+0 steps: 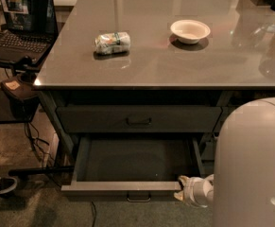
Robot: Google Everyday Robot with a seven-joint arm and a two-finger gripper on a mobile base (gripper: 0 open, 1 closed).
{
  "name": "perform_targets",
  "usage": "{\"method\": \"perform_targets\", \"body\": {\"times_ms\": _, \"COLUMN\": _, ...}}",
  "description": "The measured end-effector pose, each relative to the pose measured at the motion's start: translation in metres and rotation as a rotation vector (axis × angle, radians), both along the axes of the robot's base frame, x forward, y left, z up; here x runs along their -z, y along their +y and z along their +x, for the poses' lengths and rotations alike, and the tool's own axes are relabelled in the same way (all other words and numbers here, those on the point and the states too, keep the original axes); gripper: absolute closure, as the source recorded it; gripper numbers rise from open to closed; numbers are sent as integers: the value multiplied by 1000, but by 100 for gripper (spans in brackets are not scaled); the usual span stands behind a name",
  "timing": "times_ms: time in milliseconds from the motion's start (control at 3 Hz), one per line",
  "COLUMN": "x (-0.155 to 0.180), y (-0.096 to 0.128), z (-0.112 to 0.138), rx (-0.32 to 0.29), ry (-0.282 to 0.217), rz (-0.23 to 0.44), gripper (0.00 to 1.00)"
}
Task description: Open middle drawer
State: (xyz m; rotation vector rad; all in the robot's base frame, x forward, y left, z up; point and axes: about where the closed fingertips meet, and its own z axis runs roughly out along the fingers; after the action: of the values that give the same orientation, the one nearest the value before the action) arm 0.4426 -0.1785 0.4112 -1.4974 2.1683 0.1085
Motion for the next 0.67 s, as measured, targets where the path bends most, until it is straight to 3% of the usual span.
{"method": "perform_targets", "body": {"times_ms": 667, "x": 0, "y": -2, "z": -1, "rx": -2, "ry": 5, "rz": -20, "gripper": 100}}
